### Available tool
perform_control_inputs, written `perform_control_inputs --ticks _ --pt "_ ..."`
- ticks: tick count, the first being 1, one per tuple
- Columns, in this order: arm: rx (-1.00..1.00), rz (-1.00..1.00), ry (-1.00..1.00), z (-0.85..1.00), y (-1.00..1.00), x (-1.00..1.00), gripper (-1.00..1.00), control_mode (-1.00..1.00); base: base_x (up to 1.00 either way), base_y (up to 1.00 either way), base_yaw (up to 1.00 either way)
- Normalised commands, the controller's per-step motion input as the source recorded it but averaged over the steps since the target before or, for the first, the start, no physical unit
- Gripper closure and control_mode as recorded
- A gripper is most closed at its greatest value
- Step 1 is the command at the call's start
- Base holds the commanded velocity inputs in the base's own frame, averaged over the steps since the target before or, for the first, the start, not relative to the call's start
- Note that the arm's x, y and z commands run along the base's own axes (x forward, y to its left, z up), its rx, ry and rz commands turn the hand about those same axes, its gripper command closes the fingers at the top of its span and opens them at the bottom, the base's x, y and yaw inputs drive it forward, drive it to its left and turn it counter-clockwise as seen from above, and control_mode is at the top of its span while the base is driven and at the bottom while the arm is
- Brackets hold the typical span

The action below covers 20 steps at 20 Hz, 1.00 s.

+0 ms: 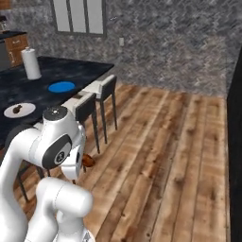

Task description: Take the chicken drumsticks from the pan and place one on each plate on the dining counter.

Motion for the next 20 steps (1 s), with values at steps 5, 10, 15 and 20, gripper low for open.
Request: perform_control_inputs --ticks 5,10,15,20 --pt "0.0 0.0 0.0 0.0 0.0 0.0 1.0 1.0 0.78 -0.29 0.35" --pt "0.0 0.0 0.0 0.0 0.0 0.0 1.0 1.0 0.7 -0.3 0.35" --pt "0.0 0.0 0.0 0.0 0.0 0.0 1.0 1.0 0.49 -0.39 0.36" --pt "0.0 0.0 0.0 0.0 0.0 0.0 1.0 1.0 0.39 -0.47 0.37"
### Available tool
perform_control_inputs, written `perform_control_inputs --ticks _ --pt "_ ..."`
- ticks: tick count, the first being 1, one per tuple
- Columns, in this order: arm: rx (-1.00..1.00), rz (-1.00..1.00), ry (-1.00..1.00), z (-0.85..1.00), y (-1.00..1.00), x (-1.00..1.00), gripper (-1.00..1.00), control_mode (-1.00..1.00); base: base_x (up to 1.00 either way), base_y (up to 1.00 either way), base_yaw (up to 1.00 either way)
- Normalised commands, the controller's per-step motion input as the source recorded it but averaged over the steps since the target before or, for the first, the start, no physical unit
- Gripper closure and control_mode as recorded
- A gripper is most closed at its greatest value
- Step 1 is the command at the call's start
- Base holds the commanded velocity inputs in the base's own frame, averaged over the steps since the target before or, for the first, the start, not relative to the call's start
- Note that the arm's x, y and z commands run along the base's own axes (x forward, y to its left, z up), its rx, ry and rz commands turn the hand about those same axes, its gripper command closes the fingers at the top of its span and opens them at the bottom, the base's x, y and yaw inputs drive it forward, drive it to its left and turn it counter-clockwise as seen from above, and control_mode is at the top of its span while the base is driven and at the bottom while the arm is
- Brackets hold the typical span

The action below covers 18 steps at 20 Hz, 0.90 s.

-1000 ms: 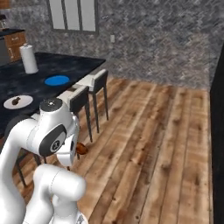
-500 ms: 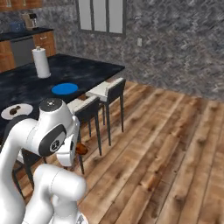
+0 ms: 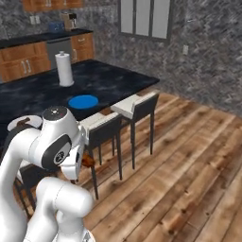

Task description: Take the chicken drumsticks from the pan and place one on each plate on the dining counter.

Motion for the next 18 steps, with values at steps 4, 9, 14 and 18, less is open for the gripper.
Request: perform_control_inputs --ticks 4,9,14,18 --pt "0.0 0.0 0.0 0.0 0.0 0.0 1.0 1.0 0.38 -0.53 0.38" --pt "0.0 0.0 0.0 0.0 0.0 0.0 1.0 1.0 0.4 -0.61 0.37" --pt "0.0 0.0 0.0 0.0 0.0 0.0 1.0 1.0 0.41 -0.61 0.37" --pt "0.0 0.0 0.0 0.0 0.0 0.0 1.0 1.0 0.46 -0.59 0.37"
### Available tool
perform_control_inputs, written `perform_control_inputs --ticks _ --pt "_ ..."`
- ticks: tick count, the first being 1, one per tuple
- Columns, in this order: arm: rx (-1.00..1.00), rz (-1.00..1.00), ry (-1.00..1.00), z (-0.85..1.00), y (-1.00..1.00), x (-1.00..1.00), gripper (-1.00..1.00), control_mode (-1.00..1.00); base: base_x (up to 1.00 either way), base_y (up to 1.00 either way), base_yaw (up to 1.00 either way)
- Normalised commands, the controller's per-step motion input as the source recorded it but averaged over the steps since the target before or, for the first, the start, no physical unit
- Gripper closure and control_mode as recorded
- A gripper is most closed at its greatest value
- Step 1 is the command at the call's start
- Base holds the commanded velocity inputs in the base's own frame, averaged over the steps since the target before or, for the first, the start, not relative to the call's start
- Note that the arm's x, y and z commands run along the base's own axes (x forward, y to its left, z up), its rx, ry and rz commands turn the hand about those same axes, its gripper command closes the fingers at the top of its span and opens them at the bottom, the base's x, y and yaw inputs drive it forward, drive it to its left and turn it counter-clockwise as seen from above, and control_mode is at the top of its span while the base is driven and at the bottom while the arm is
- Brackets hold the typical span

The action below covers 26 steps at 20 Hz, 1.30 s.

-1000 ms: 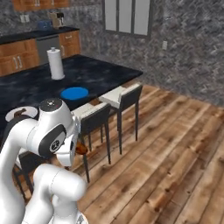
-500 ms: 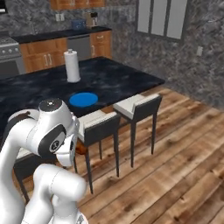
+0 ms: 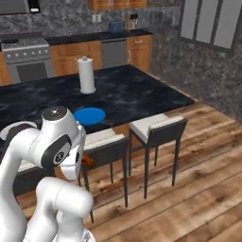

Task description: Take the chicken drumsticks from the pan and place one on each plate on the dining counter.

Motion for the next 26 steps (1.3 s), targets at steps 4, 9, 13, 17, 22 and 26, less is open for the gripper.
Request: perform_control_inputs --ticks 4,9,13,17,22,26 --pt "0.0 0.0 0.0 0.0 0.0 0.0 1.0 1.0 0.46 -0.47 0.36" --pt "0.0 0.0 0.0 0.0 0.0 0.0 1.0 1.0 0.5 -0.32 0.35" --pt "0.0 0.0 0.0 0.0 0.0 0.0 1.0 1.0 0.58 -0.19 0.34" --pt "0.0 0.0 0.0 0.0 0.0 0.0 1.0 1.0 0.64 -0.16 0.33" --pt "0.0 0.0 0.0 0.0 0.0 0.0 1.0 1.0 0.65 -0.22 0.33" --pt "0.0 0.0 0.0 0.0 0.0 0.0 1.0 1.0 0.51 -0.17 0.34"
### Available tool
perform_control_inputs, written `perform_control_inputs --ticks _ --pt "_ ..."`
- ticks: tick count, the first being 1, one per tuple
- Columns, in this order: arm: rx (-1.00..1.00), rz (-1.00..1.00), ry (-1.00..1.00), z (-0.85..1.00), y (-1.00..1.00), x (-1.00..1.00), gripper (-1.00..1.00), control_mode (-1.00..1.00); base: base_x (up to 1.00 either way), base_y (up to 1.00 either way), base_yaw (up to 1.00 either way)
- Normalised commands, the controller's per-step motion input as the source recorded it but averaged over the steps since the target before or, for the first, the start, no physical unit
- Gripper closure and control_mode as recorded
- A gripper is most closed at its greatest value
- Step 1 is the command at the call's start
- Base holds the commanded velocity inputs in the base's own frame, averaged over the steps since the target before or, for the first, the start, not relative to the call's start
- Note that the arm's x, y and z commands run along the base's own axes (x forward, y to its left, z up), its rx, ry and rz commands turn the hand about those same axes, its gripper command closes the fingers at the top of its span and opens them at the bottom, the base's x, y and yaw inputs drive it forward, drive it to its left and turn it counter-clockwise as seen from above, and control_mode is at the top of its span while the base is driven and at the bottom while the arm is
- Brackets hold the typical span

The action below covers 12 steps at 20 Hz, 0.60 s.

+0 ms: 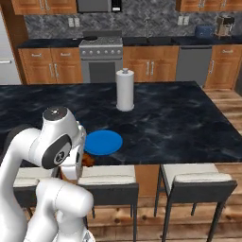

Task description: Take the chicken drumsticks from the pan and place one on each plate on the dining counter.

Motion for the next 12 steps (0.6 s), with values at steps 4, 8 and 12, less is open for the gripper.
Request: perform_control_inputs --ticks 4,8,12 --pt "0.0 0.0 0.0 0.0 0.0 0.0 1.0 1.0 0.3 -0.11 0.37" --pt "-0.07 0.39 0.0 -0.63 -0.16 0.45 1.0 -1.0 0.0 0.0 0.0" --pt "-0.05 0.37 0.02 -0.54 -0.19 0.66 1.0 -1.0 0.0 0.0 0.0"
